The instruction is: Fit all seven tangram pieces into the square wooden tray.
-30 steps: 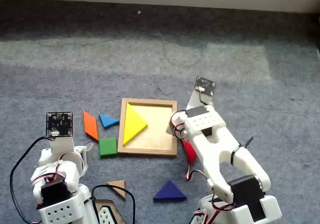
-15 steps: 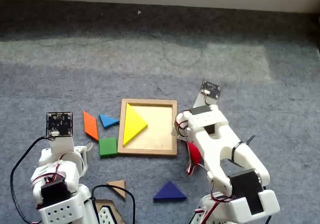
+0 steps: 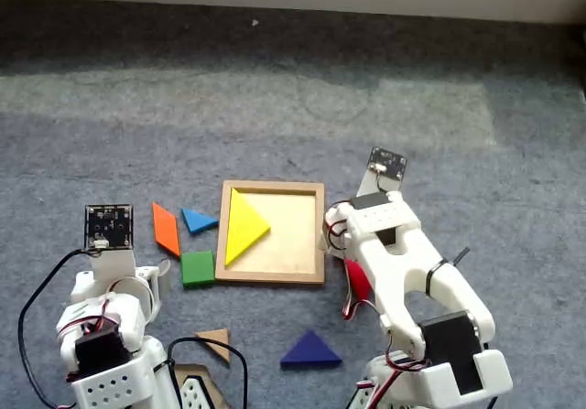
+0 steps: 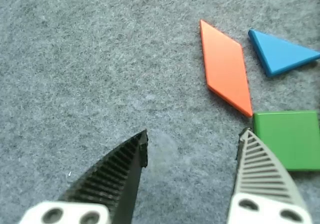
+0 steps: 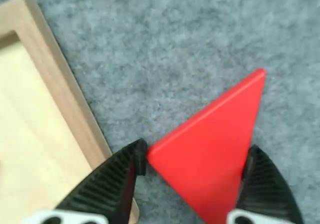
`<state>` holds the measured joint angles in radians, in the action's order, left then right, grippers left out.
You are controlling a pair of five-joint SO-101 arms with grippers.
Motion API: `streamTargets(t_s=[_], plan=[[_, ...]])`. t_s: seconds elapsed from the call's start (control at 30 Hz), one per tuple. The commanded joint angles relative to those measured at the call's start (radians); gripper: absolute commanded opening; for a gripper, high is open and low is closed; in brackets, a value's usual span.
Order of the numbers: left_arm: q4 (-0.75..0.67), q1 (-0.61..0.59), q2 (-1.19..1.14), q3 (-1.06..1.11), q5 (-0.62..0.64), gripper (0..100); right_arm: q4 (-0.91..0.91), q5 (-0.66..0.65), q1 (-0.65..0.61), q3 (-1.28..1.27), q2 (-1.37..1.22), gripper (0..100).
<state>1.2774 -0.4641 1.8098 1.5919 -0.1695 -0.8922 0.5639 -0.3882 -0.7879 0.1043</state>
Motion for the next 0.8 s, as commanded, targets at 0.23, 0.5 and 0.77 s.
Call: streamTargets(t_s=[0.23,0.5,0.77], plan=[[-0.015,-0.012,0.002,-0.008,-0.008,29,-0.077,-0.037,0.008,0.024,0.107,21.4],[-0.015,-0.012,0.002,-0.008,-0.008,29,-0.084,-0.344,0.002,0.013,0.392,21.4],[-0.015,-0.012,0.002,-0.008,-0.008,29,-0.079,-0.689,-0.048,0.048,0.334,21.4]])
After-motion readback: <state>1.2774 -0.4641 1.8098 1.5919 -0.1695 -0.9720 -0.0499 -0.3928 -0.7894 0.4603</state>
